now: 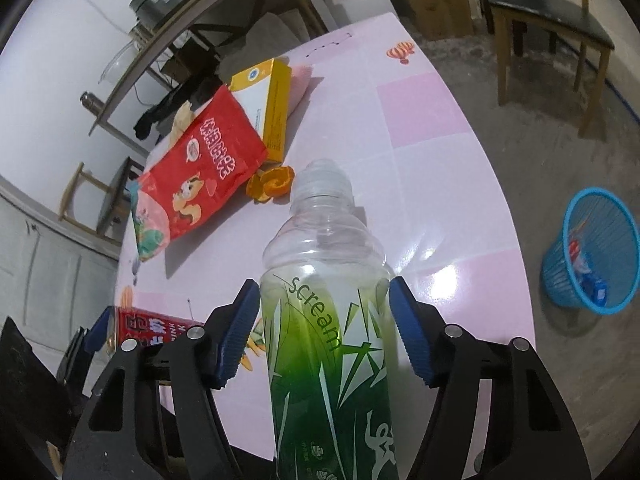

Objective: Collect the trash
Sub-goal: 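Lift the red can and green bottle off the table with both tools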

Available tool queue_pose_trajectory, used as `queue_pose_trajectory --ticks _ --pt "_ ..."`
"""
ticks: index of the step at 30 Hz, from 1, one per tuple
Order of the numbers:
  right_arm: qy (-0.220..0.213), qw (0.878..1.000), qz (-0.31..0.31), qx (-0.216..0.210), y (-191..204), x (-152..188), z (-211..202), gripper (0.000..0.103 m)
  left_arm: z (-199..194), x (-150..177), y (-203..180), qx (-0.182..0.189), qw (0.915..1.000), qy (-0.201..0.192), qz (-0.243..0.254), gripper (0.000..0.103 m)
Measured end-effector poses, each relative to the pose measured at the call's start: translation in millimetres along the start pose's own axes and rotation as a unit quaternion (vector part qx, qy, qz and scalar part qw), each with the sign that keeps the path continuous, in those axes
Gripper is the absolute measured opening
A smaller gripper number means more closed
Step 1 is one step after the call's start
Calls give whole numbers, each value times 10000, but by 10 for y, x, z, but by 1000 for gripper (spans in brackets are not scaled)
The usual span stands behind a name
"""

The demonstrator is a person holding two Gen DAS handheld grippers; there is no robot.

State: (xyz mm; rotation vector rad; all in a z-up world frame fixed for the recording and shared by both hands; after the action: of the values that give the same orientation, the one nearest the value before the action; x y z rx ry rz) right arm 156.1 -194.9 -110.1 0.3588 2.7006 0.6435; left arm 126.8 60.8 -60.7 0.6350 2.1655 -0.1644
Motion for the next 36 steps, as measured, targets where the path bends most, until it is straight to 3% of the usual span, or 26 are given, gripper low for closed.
queue_pose_trajectory --ticks 6,22,36 --pt "56 9998 -130 149 19 5 18 68 52 22 36 124 9997 18 -190 63" --pt "858 9959 -271 -1 57 88 185 70 146 97 54 291 9983 222 -460 67" --pt "929 9942 -497 215 55 109 214 68 223 154 32 236 9981 372 -423 71"
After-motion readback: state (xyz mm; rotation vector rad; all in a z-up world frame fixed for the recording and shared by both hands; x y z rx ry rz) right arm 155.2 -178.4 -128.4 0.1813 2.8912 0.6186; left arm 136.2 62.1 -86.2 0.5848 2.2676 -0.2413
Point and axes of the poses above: each gripper's, at about its wrist camera, not at the fingertips, and z roughly the way its jaws point, y to its left, x to its underside, the point moved 6 cm from there along z, roughly the way its jaws point, and after that the axes turned 13 degrees about z, right-handed, at the moved point
